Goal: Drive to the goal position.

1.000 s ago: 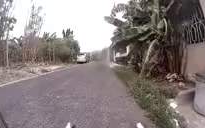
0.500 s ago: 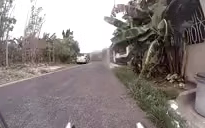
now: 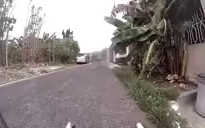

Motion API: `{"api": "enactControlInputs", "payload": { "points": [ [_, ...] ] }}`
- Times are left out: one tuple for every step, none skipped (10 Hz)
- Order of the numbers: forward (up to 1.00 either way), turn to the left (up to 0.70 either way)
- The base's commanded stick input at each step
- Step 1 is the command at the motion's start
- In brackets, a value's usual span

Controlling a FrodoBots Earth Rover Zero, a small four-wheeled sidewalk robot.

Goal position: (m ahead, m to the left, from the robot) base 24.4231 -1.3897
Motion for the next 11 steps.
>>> {"api": "enactControlInputs", "payload": {
  "points": [
    [0.09,0.01],
    [0.09,0.01],
    [0.09,0.01],
    [0.1,0.01],
    [0.09,0.01],
    [0.09,0.01],
    [0.09,0.01],
    [0.1,0.01],
    [0.1,0.01],
    [0.1,0.0],
    [0.1,0.01]
  ]
}}
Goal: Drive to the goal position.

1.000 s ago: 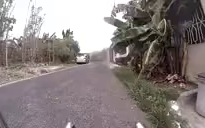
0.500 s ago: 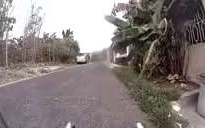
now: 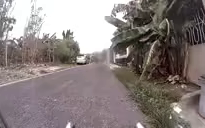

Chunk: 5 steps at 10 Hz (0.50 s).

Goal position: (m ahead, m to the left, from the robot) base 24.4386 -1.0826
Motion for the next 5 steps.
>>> {"api": "enactControlInputs", "payload": {
  "points": [
    [0.09,0.01],
    [0.1,0.01],
    [0.1,0.01],
    [0.1,0.01],
    [0.09,0.01]
  ]
}}
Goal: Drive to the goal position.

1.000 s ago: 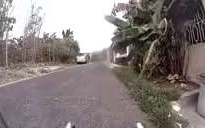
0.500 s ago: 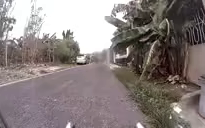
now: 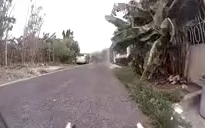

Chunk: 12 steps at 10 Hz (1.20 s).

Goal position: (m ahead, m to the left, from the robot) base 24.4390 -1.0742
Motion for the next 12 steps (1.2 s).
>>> {"api": "enactControlInputs", "payload": {
  "points": [
    [0.1,0.01],
    [0.1,0.01],
    [0.1,0.01],
    [0.11,0.01],
    [0.1,0.01],
    [0.09,0.01],
    [0.09,0.01],
    [0.09,0.01],
    [0.09,0.01],
    [0.09,0.01],
    [0.1,0.01],
    [0.09,0.01]
  ]
}}
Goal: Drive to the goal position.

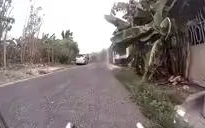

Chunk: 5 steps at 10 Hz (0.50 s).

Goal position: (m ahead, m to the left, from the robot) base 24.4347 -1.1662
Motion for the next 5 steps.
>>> {"api": "enactControlInputs", "payload": {
  "points": [
    [0.1,0.01],
    [0.09,0.01],
    [0.09,0.01],
    [0.1,0.01],
    [0.1,0.01]
  ]
}}
